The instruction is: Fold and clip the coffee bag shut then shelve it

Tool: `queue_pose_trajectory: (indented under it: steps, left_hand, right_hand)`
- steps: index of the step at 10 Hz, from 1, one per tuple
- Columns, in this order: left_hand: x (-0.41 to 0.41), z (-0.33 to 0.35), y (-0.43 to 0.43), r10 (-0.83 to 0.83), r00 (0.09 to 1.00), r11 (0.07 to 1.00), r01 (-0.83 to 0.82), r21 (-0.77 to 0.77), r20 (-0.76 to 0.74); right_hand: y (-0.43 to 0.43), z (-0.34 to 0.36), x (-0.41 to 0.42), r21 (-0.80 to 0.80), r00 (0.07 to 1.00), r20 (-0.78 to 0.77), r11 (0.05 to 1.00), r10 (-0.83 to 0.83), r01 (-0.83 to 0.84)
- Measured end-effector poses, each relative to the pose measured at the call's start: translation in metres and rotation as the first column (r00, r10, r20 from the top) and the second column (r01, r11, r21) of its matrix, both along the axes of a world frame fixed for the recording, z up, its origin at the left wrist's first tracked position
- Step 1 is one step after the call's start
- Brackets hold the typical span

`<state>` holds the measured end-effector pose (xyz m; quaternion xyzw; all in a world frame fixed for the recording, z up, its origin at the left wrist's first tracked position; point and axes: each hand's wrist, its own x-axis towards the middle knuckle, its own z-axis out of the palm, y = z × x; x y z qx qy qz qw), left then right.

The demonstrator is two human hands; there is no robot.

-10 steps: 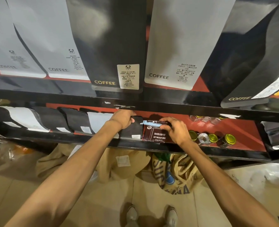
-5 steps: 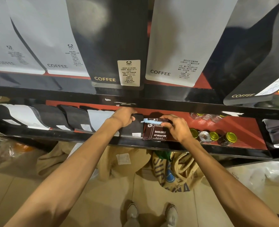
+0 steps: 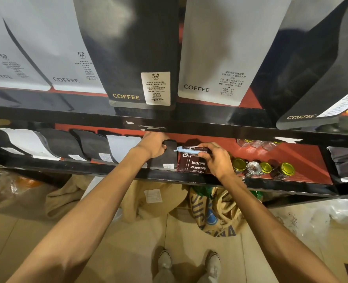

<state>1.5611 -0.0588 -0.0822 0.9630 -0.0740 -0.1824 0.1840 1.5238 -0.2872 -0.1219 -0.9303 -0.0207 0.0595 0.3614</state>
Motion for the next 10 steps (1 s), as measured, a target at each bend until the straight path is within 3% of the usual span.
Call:
queue_pose_trajectory:
  steps: [7, 8, 9, 10]
  left_hand:
    - [-0.002, -0.010, 0.003, -0.115, 0.989, 0.989, 0.106, 0.099, 0.091]
    - [-0.006, -0.007, 0.005, -0.169, 0.981, 0.979, 0.157, 0.127, 0.093]
    - [-0.012, -0.005, 0.009, -0.205, 0.976, 0.974, 0.196, 0.113, 0.073]
    - [-0.024, 0.000, 0.010, -0.186, 0.977, 0.977, 0.172, 0.130, 0.104]
  right_hand:
    - [0.004, -0.010, -0.004, -0.053, 1.000, 0.006, 0.998, -0.025, 0.025]
    - [0.005, -0.010, -0.003, -0.263, 0.996, 0.083, 0.965, 0.032, -0.009]
    - [0.006, 0.000, -0.002, -0.373, 0.995, 0.061, 0.927, 0.075, -0.047]
    - [0.010, 0.018, -0.008, -0.365, 0.997, 0.024, 0.929, 0.075, -0.061]
